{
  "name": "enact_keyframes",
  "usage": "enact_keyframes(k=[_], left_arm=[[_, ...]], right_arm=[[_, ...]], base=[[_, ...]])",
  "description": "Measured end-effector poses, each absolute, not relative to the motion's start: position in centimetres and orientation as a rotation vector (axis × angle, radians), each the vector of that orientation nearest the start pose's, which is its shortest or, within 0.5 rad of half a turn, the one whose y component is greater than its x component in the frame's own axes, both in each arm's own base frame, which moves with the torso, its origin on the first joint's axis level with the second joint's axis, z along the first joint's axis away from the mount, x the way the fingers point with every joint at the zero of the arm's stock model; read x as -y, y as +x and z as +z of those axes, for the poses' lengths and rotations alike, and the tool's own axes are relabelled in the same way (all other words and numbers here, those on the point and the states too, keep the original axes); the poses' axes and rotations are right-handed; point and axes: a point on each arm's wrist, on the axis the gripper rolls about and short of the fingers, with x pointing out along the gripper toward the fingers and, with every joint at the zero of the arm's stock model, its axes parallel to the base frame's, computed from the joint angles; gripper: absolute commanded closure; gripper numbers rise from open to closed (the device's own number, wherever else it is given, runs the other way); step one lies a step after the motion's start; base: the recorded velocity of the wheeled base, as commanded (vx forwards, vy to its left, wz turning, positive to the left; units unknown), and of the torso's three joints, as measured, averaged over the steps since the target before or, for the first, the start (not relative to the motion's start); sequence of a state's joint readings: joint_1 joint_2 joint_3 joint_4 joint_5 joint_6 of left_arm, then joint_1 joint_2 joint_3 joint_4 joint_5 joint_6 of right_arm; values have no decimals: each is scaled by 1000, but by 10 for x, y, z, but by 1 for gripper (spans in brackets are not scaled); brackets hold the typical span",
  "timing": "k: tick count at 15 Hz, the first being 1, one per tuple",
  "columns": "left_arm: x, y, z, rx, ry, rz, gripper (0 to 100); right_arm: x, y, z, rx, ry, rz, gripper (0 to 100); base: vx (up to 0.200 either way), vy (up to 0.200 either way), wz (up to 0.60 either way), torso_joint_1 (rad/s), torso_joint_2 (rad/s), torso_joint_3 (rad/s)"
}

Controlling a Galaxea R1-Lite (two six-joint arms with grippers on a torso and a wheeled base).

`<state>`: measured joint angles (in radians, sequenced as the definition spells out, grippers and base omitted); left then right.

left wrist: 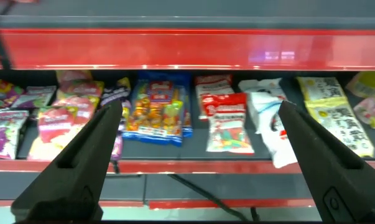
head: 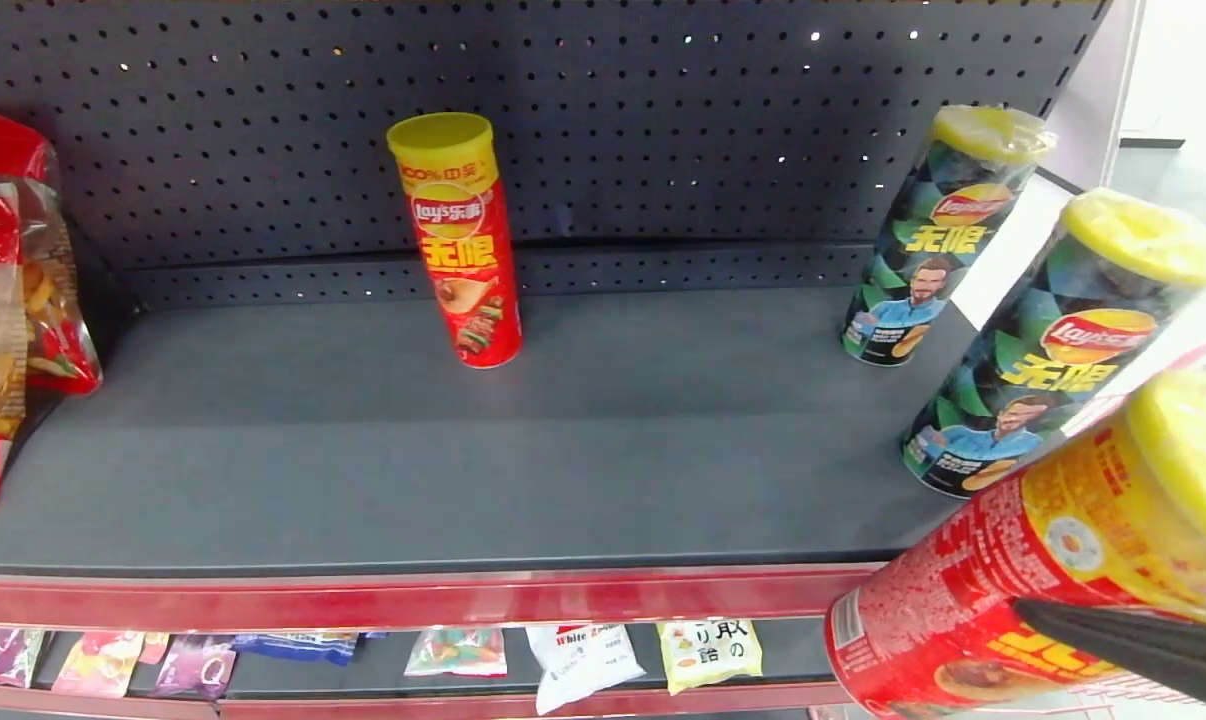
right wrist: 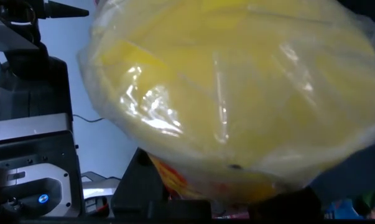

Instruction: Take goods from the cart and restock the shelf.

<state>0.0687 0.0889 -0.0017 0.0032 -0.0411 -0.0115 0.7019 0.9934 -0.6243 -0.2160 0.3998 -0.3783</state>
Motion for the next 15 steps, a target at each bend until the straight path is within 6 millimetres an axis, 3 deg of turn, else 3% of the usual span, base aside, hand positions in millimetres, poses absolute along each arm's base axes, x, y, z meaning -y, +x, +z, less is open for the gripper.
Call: enact_keyframes(k=[2,15], left_arm=[[2,-16,77,-90,-16,28,0],[2,-16,77,-90,-16,28,0]], right_arm=[[-88,90,241,46,-364,1117,100],[-83,85,233,35,-365,1120,100]], base=[[0,200,0,5,5,2],[0,0,0,0,0,0]])
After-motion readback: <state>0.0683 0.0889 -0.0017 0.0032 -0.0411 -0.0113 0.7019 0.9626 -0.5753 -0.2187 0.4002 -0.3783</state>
